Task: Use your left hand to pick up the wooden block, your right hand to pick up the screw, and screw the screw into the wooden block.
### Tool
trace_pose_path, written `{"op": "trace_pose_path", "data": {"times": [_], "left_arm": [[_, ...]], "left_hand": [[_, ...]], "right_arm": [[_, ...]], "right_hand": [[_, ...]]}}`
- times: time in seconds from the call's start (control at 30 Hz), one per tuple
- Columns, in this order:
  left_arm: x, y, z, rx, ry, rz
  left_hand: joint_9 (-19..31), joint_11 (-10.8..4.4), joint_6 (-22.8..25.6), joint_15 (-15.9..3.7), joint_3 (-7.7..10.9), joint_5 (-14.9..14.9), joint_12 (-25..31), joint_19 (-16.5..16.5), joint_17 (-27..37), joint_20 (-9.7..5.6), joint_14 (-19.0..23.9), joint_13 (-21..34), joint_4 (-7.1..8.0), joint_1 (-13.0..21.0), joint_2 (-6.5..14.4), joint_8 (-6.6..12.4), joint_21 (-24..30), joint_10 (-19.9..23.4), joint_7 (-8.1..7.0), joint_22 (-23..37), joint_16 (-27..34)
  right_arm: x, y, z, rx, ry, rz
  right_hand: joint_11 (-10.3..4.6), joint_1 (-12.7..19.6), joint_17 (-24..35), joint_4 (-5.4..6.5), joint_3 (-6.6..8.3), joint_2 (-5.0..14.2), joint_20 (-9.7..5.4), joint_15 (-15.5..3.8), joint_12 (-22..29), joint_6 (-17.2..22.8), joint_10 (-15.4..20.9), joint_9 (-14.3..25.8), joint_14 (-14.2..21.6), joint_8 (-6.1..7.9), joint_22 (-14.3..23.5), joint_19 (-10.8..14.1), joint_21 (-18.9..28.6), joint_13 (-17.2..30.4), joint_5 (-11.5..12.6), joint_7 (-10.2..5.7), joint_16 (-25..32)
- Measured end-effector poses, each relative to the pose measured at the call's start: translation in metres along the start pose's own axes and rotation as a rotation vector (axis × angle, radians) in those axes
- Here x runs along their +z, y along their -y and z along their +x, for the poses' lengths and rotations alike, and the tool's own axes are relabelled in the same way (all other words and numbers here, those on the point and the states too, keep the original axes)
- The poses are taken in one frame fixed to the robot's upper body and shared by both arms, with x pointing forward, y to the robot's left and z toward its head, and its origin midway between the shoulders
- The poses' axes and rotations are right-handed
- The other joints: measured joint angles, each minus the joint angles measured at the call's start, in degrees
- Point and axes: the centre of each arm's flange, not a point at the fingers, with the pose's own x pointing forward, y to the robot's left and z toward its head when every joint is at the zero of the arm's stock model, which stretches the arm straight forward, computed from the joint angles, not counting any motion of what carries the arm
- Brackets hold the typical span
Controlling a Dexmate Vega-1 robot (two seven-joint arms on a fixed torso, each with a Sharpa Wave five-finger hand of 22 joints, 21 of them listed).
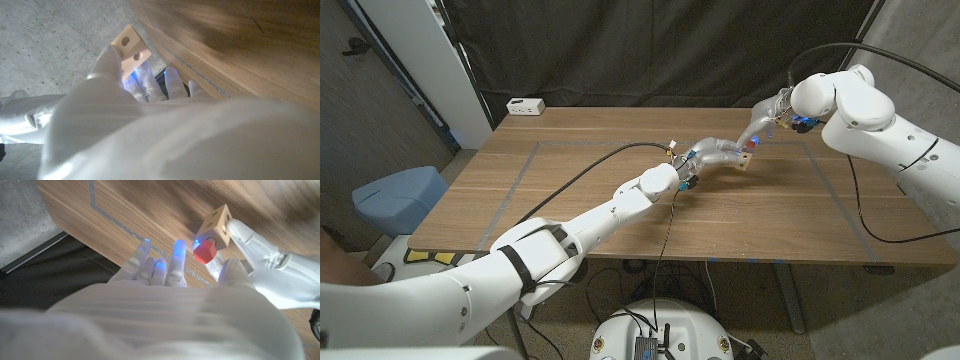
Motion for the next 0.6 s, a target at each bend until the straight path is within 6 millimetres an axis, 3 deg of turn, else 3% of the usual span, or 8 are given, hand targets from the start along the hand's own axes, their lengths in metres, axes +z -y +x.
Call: {"op": "trace_pose_path", "data": {"times": [0.23,0.53,0.6], "left_arm": [[0.000,0.000,0.000,-0.001,0.001,0.001],[0.002,0.001,0.001,-0.003,0.005,0.004],[0.002,0.001,0.001,-0.003,0.006,0.004]], "left_hand": [[0.21,-0.01,0.00,0.00,0.00,0.00,0.00,0.00,0.00,0.00,0.00,0.00,0.00,0.00,0.00,-0.06,0.00,-0.01,0.00,0.00,0.00],[0.19,-0.01,0.00,0.00,0.00,-0.02,0.00,0.00,0.00,0.00,0.00,0.00,0.00,0.00,0.00,0.03,0.00,-0.01,0.00,0.00,0.00],[0.18,-0.01,0.00,0.00,0.00,-0.03,0.00,0.00,0.00,0.00,0.00,0.00,0.00,0.00,0.00,0.03,0.00,-0.01,0.00,0.00,0.00]], "right_arm": [[-0.001,0.001,-0.006,0.005,0.029,0.003],[-0.003,0.004,-0.013,-0.006,0.044,-0.005],[-0.003,0.004,-0.013,-0.007,0.048,-0.008]], "right_hand": [[-0.20,2.03,-0.01,-1.57,0.64,-0.34,0.53,0.22,0.00,-2.35,-2.76,0.01,-1.44,-1.48,0.00,-1.16,0.00,0.00,0.23,-0.73,-0.09],[-2.34,6.15,-0.27,-3.81,1.99,-0.42,1.81,-0.73,0.00,-3.92,-5.52,0.28,-3.37,-2.67,-0.13,-2.44,0.00,-0.01,0.23,-1.97,-0.09],[-2.96,7.39,-0.27,-4.13,2.32,-0.57,1.81,-0.94,0.00,-4.02,-6.12,0.28,-3.59,-2.81,-0.14,-2.44,0.00,-0.01,0.23,-2.93,-0.09]]}}
